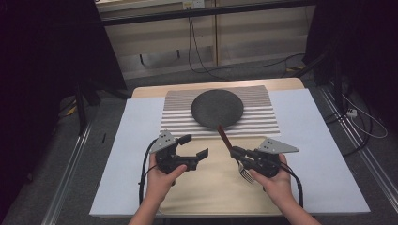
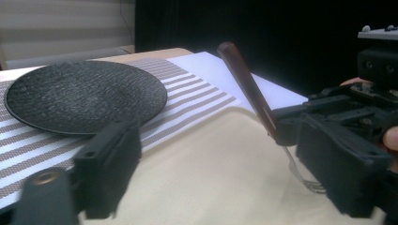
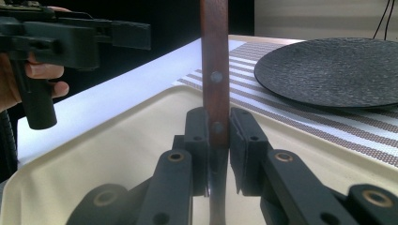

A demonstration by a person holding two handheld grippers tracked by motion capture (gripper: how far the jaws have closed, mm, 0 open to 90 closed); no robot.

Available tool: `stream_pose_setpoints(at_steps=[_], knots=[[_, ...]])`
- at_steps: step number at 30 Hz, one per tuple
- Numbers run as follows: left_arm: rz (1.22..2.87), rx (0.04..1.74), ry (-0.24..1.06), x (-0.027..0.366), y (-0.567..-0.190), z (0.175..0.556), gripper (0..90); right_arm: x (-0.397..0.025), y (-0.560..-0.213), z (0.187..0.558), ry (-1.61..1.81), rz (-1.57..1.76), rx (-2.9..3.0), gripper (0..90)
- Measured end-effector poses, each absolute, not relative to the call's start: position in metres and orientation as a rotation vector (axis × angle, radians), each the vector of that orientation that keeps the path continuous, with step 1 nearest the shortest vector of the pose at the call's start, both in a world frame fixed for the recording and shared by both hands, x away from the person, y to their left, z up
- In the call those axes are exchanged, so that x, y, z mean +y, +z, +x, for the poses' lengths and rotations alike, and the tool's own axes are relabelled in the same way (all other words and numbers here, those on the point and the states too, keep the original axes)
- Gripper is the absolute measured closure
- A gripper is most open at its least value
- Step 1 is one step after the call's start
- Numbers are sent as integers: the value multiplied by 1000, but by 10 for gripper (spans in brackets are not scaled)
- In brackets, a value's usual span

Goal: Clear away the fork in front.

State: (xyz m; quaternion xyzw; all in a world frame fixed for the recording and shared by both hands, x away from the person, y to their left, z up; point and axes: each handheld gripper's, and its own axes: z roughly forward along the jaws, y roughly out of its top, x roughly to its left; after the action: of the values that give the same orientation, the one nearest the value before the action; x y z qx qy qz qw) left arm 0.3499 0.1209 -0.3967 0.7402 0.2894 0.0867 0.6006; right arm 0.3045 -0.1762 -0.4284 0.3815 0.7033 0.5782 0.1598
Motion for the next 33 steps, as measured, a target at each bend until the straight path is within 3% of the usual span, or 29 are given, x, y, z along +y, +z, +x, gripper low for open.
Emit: stream_pose_setpoints(at_steps=[11,21,24,28,33], knots=[[1667,675,98,98,-404,355,376,-173,-428,304,1646,1069,2017,788],[1641,676,43,79,-411,356,507,-164,-426,301,1641,1020,2040,788],[1609,664,1,79,-411,356,591,-162,-426,300,1646,1011,2043,787],[1574,649,-57,78,-411,355,785,-158,-425,298,1676,995,2034,784],[1574,659,-80,89,-404,356,810,-159,-423,297,1676,977,2012,749]])
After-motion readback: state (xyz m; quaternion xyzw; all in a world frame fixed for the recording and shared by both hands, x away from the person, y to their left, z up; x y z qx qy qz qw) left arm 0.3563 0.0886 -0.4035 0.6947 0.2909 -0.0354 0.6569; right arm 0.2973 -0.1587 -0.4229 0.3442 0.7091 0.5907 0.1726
